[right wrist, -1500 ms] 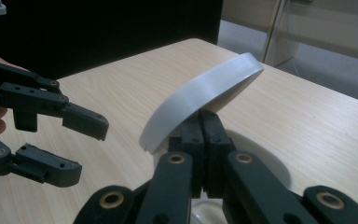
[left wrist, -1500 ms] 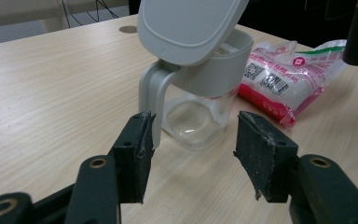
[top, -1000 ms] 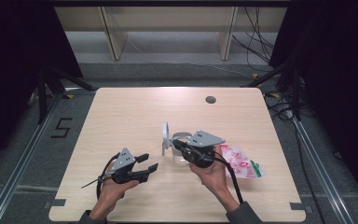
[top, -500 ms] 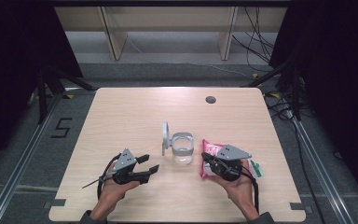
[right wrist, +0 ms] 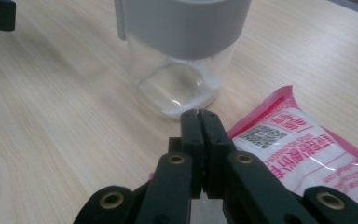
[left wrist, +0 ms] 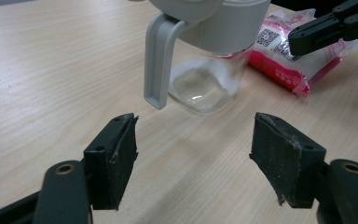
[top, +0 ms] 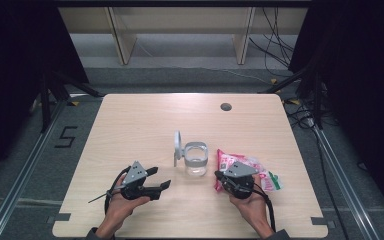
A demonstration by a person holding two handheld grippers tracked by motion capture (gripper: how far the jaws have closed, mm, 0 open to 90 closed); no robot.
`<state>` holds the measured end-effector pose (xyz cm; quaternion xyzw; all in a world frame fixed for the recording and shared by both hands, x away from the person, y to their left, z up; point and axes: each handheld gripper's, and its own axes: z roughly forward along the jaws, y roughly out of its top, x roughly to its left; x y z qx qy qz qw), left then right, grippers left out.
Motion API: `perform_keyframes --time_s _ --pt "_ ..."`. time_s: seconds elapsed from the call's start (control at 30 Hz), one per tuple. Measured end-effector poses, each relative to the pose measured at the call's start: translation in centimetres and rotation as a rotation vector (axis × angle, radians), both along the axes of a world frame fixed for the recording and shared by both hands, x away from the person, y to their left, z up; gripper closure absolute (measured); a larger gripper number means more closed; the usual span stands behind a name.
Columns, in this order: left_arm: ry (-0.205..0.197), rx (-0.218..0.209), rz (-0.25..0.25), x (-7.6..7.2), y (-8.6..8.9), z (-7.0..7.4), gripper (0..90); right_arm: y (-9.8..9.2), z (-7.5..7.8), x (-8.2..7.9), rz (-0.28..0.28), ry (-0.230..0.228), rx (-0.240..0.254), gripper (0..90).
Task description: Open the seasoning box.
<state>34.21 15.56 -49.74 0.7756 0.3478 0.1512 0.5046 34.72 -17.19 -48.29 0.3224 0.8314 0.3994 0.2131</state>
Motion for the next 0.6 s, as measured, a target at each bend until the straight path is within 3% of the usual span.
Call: perform_keyframes --time_s 0.17,0.2,0.23,0.37,0.4,0.57,0.6 --pt "0.001 -0.008 0.012 0.0 0.1 -0.1 29.6 0.9 -0.7 0.0 0.020 0.027 -0.048 90.0" --pt "0.003 -0.010 0.023 0.0 0.1 0.0 29.7 0.9 -0.8 0.0 0.025 0.015 -0.048 90.0" --pt "0.001 -0.009 0.027 0.0 0.2 0.0 29.7 1.0 -0.8 -0.1 0.022 0.039 -0.045 90.0" --pt "0.006 -0.017 0.033 0.1 0.4 0.0 29.7 1.0 -0.7 -0.2 0.016 0.020 -0.069 90.0" --pt "0.005 -0.016 0.030 0.1 0.4 0.0 29.7 1.0 -0.7 -0.3 0.018 0.038 -0.067 90.0" --pt "0.007 -0.016 0.032 0.1 0.4 0.0 29.7 0.3 -0.6 -0.6 0.017 0.038 -0.078 90.0" --pt "0.010 -0.034 0.039 0.1 0.3 -0.1 29.7 0.2 -0.5 -0.9 0.004 0.054 -0.074 90.0"
